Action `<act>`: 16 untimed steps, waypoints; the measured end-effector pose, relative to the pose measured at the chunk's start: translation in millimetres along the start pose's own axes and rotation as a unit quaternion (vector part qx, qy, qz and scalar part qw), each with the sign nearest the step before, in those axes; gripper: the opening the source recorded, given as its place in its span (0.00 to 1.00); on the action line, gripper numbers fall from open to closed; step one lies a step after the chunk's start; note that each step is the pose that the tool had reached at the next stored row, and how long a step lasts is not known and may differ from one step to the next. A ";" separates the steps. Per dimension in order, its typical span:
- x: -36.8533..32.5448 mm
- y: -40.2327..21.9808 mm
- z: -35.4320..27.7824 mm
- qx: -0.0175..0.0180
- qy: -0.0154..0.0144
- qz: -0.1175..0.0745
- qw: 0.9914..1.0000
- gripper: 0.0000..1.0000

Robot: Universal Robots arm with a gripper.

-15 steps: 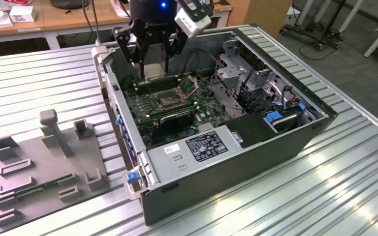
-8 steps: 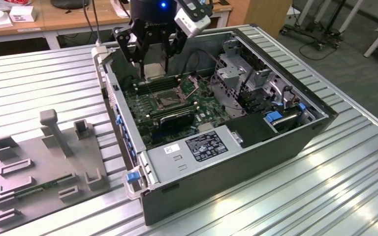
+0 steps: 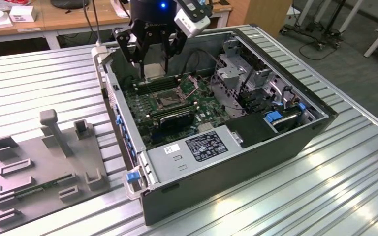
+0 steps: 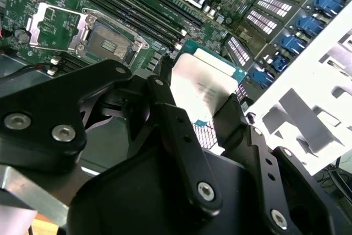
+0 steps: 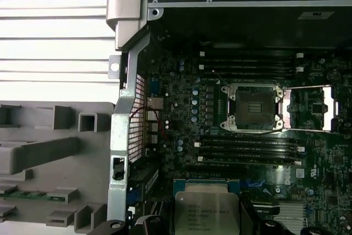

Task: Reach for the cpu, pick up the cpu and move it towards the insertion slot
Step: 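Pick up the cpu and move it towards the insertion slot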

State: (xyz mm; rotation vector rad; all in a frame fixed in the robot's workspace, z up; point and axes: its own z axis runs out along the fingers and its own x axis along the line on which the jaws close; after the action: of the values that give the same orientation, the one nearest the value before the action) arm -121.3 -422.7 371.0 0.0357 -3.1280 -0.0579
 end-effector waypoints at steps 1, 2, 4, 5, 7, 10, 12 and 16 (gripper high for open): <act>0.0 0.1 0.2 0.000 0.000 0.000 1.000 0.55; 0.0 0.2 0.3 0.000 0.000 0.000 1.000 0.55; 0.0 0.4 0.7 0.000 0.000 0.000 1.000 0.55; 0.0 0.5 0.9 0.000 0.000 0.000 1.000 0.55; -0.1 0.7 1.2 0.000 0.000 0.000 1.000 0.55; -0.1 1.0 1.7 0.000 0.000 0.000 1.000 0.55; -0.1 1.3 2.1 0.000 0.000 0.000 1.000 0.55; -0.1 1.7 2.7 0.000 0.000 0.000 1.000 0.55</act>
State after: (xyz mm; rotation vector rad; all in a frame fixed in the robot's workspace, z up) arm -121.3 -420.9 368.3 0.0357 -3.1280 -0.0579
